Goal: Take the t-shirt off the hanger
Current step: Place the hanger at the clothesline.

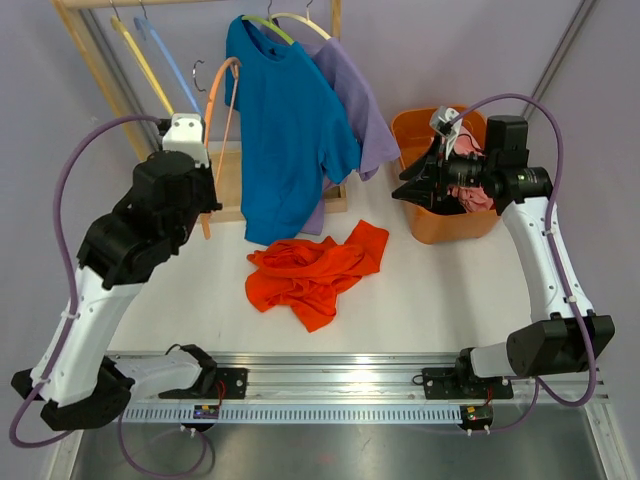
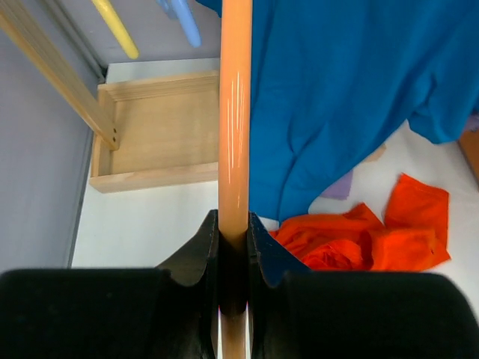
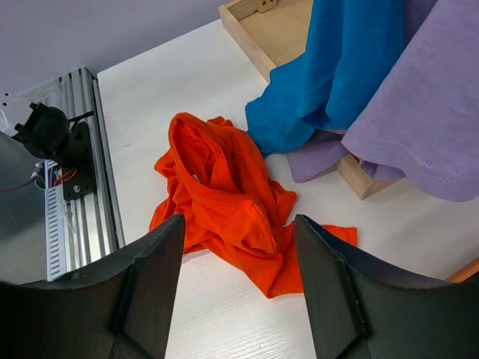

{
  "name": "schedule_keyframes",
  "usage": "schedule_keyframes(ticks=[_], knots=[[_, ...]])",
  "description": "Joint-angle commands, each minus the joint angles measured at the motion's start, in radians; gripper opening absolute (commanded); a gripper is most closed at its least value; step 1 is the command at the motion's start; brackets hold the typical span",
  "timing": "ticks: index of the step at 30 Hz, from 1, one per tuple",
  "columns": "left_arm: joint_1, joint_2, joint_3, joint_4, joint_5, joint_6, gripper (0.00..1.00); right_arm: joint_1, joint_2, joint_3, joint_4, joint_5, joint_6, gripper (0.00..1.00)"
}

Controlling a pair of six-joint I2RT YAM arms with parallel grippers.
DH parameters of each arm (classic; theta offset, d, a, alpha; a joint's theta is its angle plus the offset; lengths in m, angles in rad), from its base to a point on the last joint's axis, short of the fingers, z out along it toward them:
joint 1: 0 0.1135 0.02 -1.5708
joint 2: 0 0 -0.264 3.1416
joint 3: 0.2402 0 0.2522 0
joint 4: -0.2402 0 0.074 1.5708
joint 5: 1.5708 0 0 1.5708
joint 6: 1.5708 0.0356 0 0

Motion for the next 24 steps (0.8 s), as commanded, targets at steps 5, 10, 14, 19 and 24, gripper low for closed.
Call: schedule_keyframes(ticks=[5,10,14,19,24], knots=[[0.002,0.121,0.081,0.296,-0.329,0.012,0.00,-0.020,-0.036,-0.025,0.055,0.010,0.038,0.67],[0.002,0.249,0.167,0.379,-0.475,0.095,0.00,-0.029,-0.038,-0.033,0.070,0.012,0.058,0.67],[0.011,0.394,0.311,0.315,-0.561,0.086,0.00,-0.034,-0.038,-0.031,0.081,0.013,0.070,0.67],[0.051,0.552,0.472,0.210,-0.576,-0.005,0.00,-0.047,-0.050,-0.039,0.086,0.010,0.072,0.67],[0.084,0.637,0.581,0.219,-0.581,-0.006,0.00,-0.055,-0.050,-0.042,0.089,0.004,0.078,0.67]])
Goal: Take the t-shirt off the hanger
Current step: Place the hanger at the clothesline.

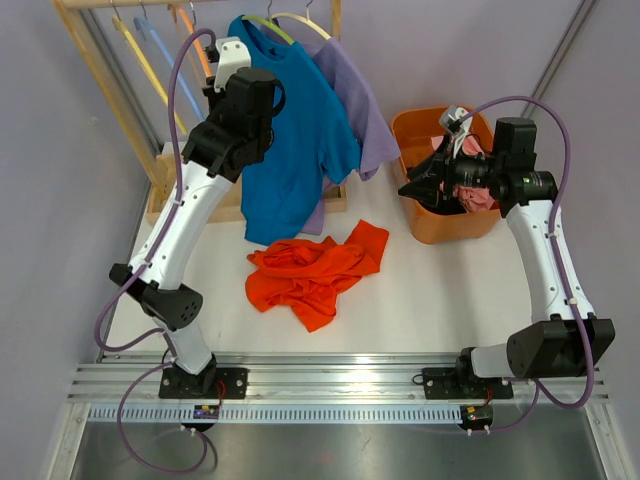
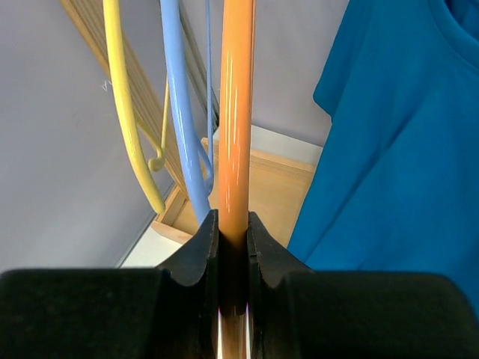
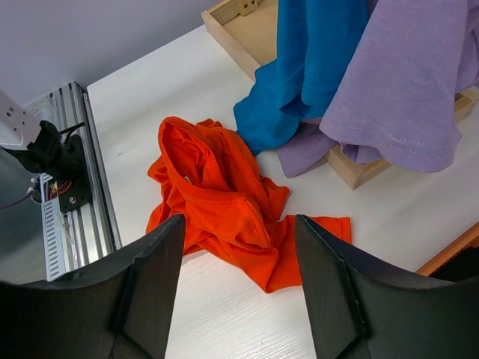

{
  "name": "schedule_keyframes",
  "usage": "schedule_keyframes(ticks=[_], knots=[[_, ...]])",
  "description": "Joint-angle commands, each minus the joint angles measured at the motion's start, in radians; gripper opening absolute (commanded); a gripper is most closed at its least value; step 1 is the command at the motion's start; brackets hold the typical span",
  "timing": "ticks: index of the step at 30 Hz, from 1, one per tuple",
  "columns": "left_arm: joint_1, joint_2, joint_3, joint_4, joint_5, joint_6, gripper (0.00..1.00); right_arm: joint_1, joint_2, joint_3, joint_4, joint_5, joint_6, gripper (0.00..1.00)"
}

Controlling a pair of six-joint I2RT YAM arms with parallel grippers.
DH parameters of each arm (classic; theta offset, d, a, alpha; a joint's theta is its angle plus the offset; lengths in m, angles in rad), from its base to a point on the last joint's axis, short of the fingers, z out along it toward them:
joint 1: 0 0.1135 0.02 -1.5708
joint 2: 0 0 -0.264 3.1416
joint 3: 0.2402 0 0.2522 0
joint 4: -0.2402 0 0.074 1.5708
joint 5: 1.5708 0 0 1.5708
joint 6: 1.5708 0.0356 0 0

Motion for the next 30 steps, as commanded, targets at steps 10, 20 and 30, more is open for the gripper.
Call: schedule_keyframes(ticks=[10,20,30], knots=[[0.101,0.123,0.195,0.056,-0.028,-0.041,0.00,-0.018,-0.043,-0.009,0.047,-0.006,0.026,0.67],[0.161,0.205,0.275,0.134,0.027,0.025,0.00,-0.018,-0.052,-0.034,0.050,-0.020,0.031,0.67],[0.210,0.252,0.300,0.188,0.064,0.066,0.00,-0.018,-0.057,-0.063,0.072,-0.025,0.054,0.67]])
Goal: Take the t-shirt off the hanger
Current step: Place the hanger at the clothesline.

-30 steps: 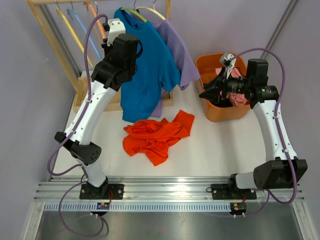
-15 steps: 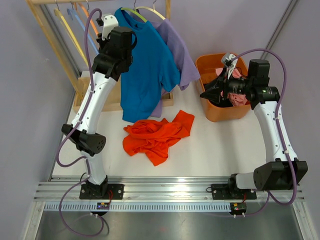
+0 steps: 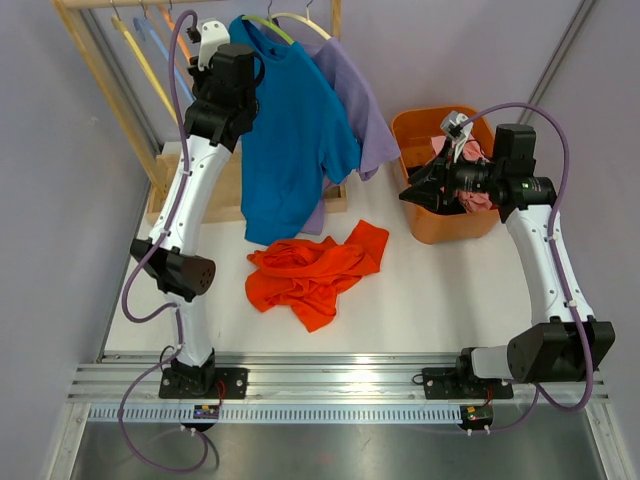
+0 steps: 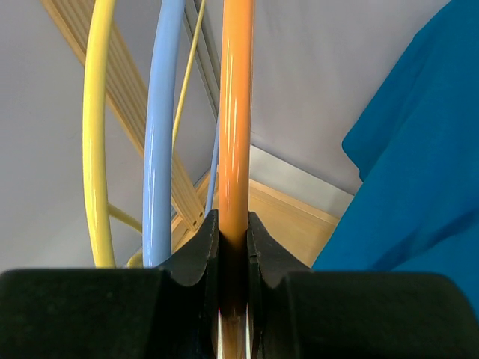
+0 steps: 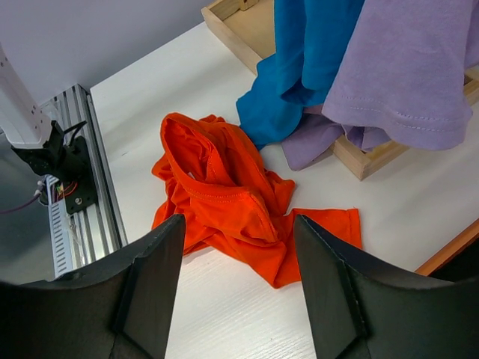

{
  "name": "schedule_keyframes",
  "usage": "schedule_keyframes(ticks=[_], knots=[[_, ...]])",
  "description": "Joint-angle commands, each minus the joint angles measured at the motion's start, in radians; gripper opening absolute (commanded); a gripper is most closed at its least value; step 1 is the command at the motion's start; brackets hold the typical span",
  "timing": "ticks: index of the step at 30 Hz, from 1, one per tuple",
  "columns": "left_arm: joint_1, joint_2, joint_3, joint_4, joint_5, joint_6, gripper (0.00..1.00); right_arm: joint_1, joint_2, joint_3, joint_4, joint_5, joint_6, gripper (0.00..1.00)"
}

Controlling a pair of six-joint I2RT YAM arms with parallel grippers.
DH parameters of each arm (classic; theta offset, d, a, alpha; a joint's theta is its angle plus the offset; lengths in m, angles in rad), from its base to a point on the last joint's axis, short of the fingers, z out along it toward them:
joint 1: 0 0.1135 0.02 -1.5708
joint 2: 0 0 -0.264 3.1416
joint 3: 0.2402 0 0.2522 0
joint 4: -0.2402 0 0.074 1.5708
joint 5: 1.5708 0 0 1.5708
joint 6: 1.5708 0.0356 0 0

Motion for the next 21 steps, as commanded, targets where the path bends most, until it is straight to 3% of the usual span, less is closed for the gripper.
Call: schedule_keyframes(ticks=[1,18,21], knots=[[0.020,0.016,0.069,0.102,0.014,0.017,0.00,-0.005,-0.033,-0.003,0.044,-0.021,0.025,0.67],[0.080,0.085,0.100,0.037,0.087,-0.106,0.00,-0.039,-0.056,-0.039,0.058,-0.023,0.044,0.67],[0.085,0.084,0.096,0.005,0.110,-0.149,0.08,-0.040,-0.062,-0.046,0.060,-0.028,0.044,0.67]])
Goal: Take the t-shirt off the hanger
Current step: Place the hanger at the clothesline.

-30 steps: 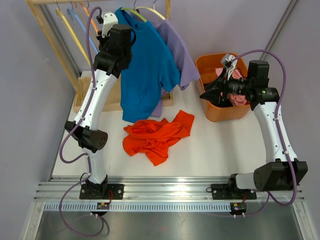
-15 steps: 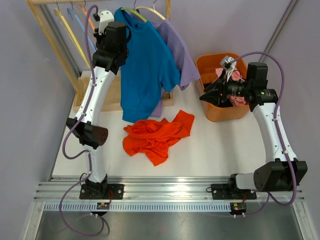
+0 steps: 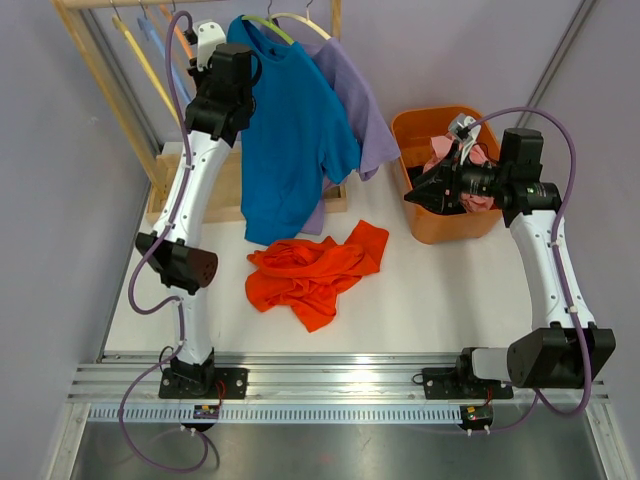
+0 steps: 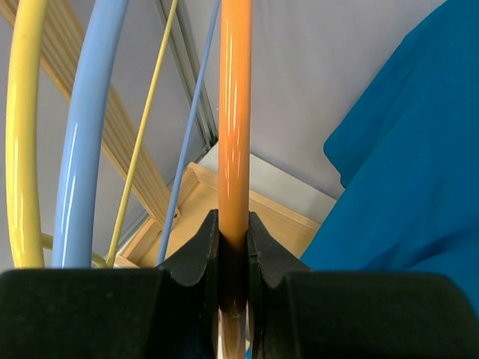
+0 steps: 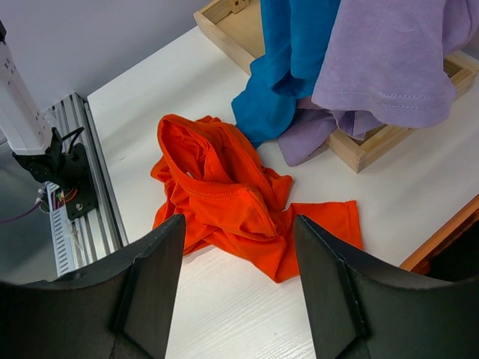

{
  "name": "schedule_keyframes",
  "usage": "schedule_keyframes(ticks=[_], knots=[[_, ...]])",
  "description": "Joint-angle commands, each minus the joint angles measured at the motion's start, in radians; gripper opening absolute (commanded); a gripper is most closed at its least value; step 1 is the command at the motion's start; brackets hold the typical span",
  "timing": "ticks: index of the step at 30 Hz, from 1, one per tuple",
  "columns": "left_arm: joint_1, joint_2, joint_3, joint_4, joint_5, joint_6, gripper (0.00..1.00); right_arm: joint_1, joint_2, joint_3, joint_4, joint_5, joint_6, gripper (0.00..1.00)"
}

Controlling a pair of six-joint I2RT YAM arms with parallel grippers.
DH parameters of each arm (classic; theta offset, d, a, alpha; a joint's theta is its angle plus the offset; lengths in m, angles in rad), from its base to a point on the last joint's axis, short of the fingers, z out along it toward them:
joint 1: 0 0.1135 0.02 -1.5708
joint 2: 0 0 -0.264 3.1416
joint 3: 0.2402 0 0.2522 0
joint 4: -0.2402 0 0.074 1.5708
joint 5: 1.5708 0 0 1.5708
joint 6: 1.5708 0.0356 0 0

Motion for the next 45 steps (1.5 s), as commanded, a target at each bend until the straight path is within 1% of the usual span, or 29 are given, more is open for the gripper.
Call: schedule_keyframes(ticks=[1,2,4,6,8,9,10,12,13,15,16,17,19,23,30,32,34,35,36,37,38,39,40,41,42,43,44,45], knots=[[0.035,0.008,0.033,-0.012,0.042,-0.087,0.10,-0.005,-0.035,-0.012,0.043,-0.024,0.010,0.67],[0.037,0.000,0.027,-0.018,0.060,-0.108,0.12,-0.005,-0.038,-0.013,0.038,-0.027,0.006,0.67],[0.035,-0.018,-0.007,-0.023,0.081,-0.130,0.23,-0.005,-0.044,-0.019,0.031,-0.030,-0.007,0.67],[0.035,-0.058,-0.036,-0.015,0.118,-0.165,0.27,-0.005,-0.050,-0.021,0.020,-0.035,-0.019,0.67],[0.034,-0.081,-0.071,-0.006,0.150,-0.190,0.36,-0.005,-0.048,-0.024,0.014,-0.038,-0.022,0.67],[0.032,-0.101,-0.080,-0.004,0.158,-0.196,0.38,-0.005,-0.048,-0.024,0.012,-0.038,-0.023,0.67],[0.031,-0.109,-0.085,-0.003,0.161,-0.199,0.44,-0.005,-0.050,-0.027,0.014,-0.039,-0.022,0.66],[0.026,-0.128,-0.093,-0.001,0.175,-0.204,0.51,-0.005,-0.048,-0.027,0.015,-0.044,-0.022,0.67],[0.026,-0.136,-0.094,-0.001,0.187,-0.208,0.58,-0.005,-0.047,-0.024,0.015,-0.047,-0.022,0.67],[0.023,-0.145,-0.096,0.000,0.198,-0.213,0.65,-0.005,-0.048,-0.024,0.014,-0.049,-0.022,0.67],[0.022,-0.158,-0.097,0.003,0.207,-0.216,0.67,-0.005,-0.045,-0.024,0.015,-0.050,-0.022,0.66],[0.022,-0.164,-0.100,0.005,0.226,-0.219,0.72,-0.005,-0.045,-0.024,0.014,-0.052,-0.020,0.67],[0.015,-0.185,-0.113,0.010,0.236,-0.225,0.77,-0.005,-0.047,-0.024,0.014,-0.053,-0.020,0.67],[0.012,-0.237,-0.163,0.025,0.301,-0.257,0.86,-0.005,-0.050,-0.025,0.009,-0.058,-0.027,0.67],[0.002,-0.319,-0.212,0.049,0.373,-0.287,0.95,-0.005,-0.050,-0.025,-0.019,-0.067,-0.068,0.67],[0.002,-0.336,-0.214,0.051,0.414,-0.282,0.95,-0.003,-0.051,-0.019,-0.073,-0.087,-0.123,0.68],[0.002,-0.365,-0.219,0.051,0.436,-0.273,0.97,-0.003,-0.048,-0.001,-0.133,-0.107,-0.230,0.71],[0.002,-0.378,-0.234,0.053,0.462,-0.262,0.99,-0.002,-0.045,0.011,-0.248,-0.140,-0.296,0.74],[0.002,-0.394,-0.246,0.060,0.477,-0.250,0.99,0.004,-0.041,0.036,-0.314,-0.159,-0.448,0.75],[0.002,-0.438,-0.266,0.069,0.521,-0.228,0.99,0.010,-0.027,0.047,-0.380,-0.177,-0.530,0.77],[0.002,-0.460,-0.312,0.079,0.551,-0.216,0.99,0.018,-0.021,0.057,-0.529,-0.179,-0.618,0.80],[0.002,-0.489,-0.339,0.103,0.586,-0.199,0.99,0.070,-0.013,0.073,-0.605,-0.171,-0.805,0.80],[0.002,-0.533,-0.361,0.109,0.626,-0.182,0.99,0.102,0.002,0.076,-0.676,-0.135,-0.897,0.81],[0.002,-0.558,-0.378,0.111,0.723,-0.149,0.99,0.134,0.010,0.070,-0.774,-0.110,-0.974,0.82],[0.002,-0.579,-0.413,0.100,0.773,-0.135,0.99,0.165,0.014,0.056,-0.802,-0.081,-1.085,0.85],[0.002,-0.599,-0.435,0.096,0.813,-0.124,0.99,0.246,0.019,0.016,-0.810,-0.049,-1.108,0.86],[0.002,-0.657,-0.468,0.092,0.894,-0.107,0.99,0.282,0.019,-0.010,-0.786,0.018,-1.110,0.86],[0.002,-0.691,-0.548,0.106,0.929,-0.098,0.99,0.326,0.021,-0.036,-0.763,0.049,-1.099,0.88]])
